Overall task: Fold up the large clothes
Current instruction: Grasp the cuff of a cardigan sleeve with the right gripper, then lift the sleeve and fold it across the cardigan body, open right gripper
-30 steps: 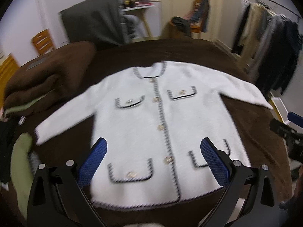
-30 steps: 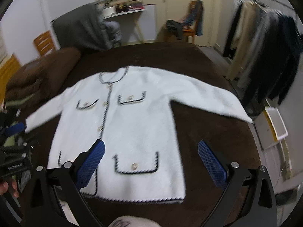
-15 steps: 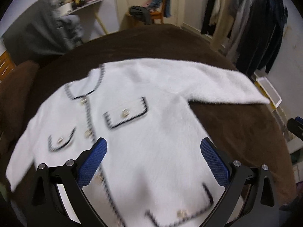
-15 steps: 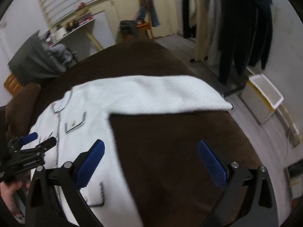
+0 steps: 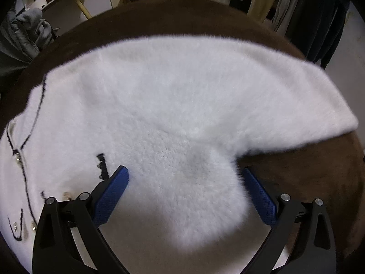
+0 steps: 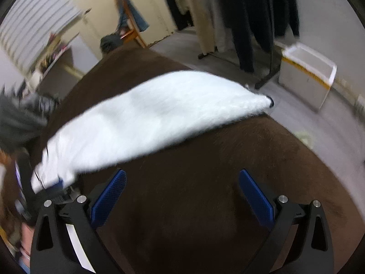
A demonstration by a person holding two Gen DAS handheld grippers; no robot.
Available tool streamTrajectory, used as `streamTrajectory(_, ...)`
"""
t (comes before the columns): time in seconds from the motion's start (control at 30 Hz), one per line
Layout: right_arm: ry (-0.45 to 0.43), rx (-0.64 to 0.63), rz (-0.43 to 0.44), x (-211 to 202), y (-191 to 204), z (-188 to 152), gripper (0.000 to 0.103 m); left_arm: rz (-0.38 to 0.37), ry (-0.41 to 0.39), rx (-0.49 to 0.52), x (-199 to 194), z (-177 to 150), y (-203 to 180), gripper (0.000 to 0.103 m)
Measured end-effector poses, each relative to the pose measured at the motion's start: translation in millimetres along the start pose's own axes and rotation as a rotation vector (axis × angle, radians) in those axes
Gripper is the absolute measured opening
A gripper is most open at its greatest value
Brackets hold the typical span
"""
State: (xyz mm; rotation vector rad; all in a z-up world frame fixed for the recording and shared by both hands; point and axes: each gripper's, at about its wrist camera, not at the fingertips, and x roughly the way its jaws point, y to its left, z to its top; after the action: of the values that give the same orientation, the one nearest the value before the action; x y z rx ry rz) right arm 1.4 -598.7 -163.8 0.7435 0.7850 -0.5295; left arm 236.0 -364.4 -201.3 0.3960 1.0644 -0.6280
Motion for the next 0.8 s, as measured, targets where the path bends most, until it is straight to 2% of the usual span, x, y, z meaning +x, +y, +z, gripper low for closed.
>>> streamTrajectory(0.07, 0.0, 0.079, 0.039, 10.9, -15.1, 7.6, 0.098, 0.016, -0.02, 0.023, 2.0, -2.9, -3.9, 0.097)
streamTrajectory(0.2, -0.017, 0.2, 0.114, 27.8, -37.9, 21.3, 0.098, 0.006, -0.033, 0.001, -1.1, -5.7, -3.9, 0.097)
streamTrajectory(0.37, -0.055, 0.283, 0.188, 35.5, -50.7, 41.4, 0.098, 0.01, -0.041, 0.004, 3.3, -6.9, -0.4, 0.097)
streamTrajectory(0.53, -0.102, 0.318, 0.212, 43.2, -58.6, 56.9, 0.096, 0.021, -0.051, 0.013, 3.6, -11.4, -1.5, 0.097)
streamTrajectory(0.6, -0.115, 0.311, 0.19, 46.9, -57.8, 61.4, 0.087, 0.021, -0.051, 0.014, 3.9, -11.5, -1.0, 0.097)
streamTrajectory(0.63, -0.117, 0.303, 0.161, 47.5, -58.0, 62.3, 0.06, 0.022, -0.051, 0.014, 3.8, -12.2, -0.8, 0.097)
streamTrajectory(0.67, -0.113, 0.311, 0.118, 48.9, -59.9, 62.6, 0.029, 0.023, -0.05, 0.015, 3.9, -11.7, -1.2, 0.097)
streamTrajectory(0.7, -0.111, 0.344, 0.1, 51.3, -66.6, 61.4, 0.022, 0.024, -0.05, 0.015, 3.8, -11.9, -1.0, 0.097)
streamTrajectory(0.8, -0.117, 0.418, 0.195, 55.5, -81.7, 56.8, 0.017, 0.034, -0.048, 0.018, 4.5, -12.9, -1.3, 0.098)
